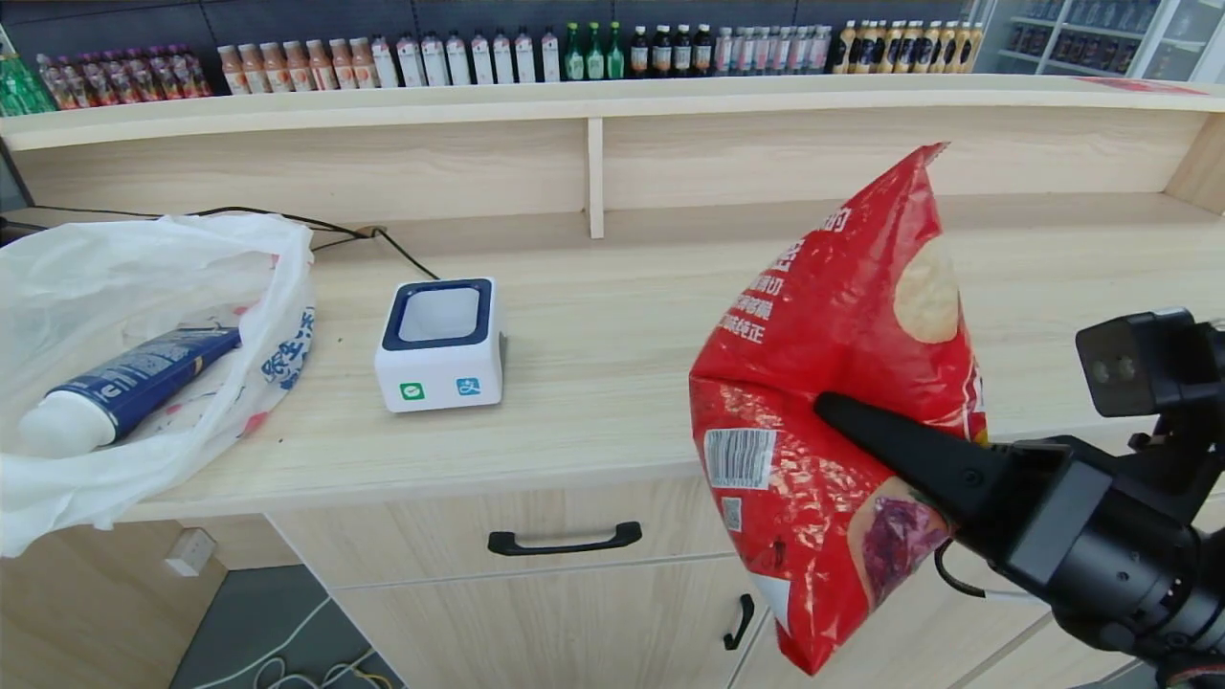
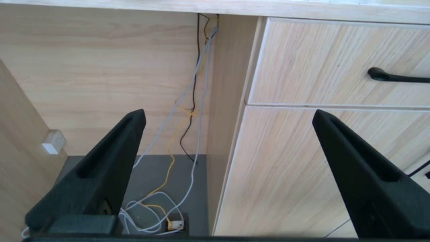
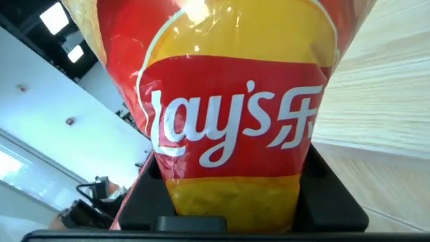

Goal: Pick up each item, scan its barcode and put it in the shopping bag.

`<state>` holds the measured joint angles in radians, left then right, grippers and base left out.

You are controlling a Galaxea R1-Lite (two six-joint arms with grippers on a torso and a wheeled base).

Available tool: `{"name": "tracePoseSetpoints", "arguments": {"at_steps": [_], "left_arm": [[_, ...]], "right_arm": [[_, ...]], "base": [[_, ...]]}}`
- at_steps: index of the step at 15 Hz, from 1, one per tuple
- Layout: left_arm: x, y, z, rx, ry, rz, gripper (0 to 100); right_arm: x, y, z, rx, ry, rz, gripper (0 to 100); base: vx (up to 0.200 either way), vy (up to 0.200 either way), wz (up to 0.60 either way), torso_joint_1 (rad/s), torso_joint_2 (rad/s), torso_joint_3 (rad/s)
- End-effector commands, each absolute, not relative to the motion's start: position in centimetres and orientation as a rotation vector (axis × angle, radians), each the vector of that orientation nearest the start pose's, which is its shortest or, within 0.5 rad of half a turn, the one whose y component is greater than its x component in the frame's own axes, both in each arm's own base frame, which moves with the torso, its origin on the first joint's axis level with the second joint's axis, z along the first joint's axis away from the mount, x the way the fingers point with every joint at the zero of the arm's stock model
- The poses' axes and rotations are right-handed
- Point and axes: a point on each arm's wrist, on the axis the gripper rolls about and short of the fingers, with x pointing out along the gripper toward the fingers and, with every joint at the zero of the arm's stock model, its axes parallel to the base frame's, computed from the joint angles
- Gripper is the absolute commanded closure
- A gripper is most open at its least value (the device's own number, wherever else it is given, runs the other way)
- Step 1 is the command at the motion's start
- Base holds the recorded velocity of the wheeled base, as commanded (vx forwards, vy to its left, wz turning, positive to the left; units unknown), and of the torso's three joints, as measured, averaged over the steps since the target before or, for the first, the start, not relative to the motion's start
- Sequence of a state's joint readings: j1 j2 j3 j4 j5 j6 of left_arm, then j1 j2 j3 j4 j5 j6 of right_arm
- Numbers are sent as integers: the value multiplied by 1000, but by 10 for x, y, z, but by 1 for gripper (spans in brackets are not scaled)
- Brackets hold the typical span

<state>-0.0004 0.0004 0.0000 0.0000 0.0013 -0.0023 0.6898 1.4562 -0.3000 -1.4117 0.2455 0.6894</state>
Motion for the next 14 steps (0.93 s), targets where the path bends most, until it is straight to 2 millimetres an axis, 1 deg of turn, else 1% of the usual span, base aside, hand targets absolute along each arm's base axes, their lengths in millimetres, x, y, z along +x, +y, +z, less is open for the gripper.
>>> {"name": "tracePoseSetpoints", "arguments": {"at_steps": [1, 3, 5, 9, 10, 11, 12, 14], "left_arm": [[-23, 0, 75, -3, 0, 2, 0], [-23, 0, 75, -3, 0, 2, 0], [-23, 0, 75, -3, 0, 2, 0], [-23, 0, 75, -3, 0, 0, 0], [-23, 0, 75, -2, 0, 0, 0], [-23, 0, 75, -3, 0, 2, 0], [-23, 0, 75, 0, 2, 2, 0], [-23, 0, 75, 0, 0, 0, 0]], "right_arm": [[142, 125, 220, 614, 5, 976, 100], [134, 117, 234, 542, -10, 918, 100], [128, 111, 241, 455, -51, 871, 100], [124, 107, 239, 144, -119, 811, 100], [126, 107, 243, 42, -154, 754, 100], [127, 106, 243, -13, -162, 710, 100], [127, 104, 242, -105, -186, 615, 100], [123, 99, 243, -148, -205, 567, 100]], "base": [[0, 0, 0, 0, 0, 0], [0, 0, 0, 0, 0, 0], [0, 0, 0, 0, 0, 0], [0, 0, 0, 0, 0, 0], [0, 0, 0, 0, 0, 0], [0, 0, 0, 0, 0, 0], [0, 0, 0, 0, 0, 0], [0, 0, 0, 0, 0, 0]]}}
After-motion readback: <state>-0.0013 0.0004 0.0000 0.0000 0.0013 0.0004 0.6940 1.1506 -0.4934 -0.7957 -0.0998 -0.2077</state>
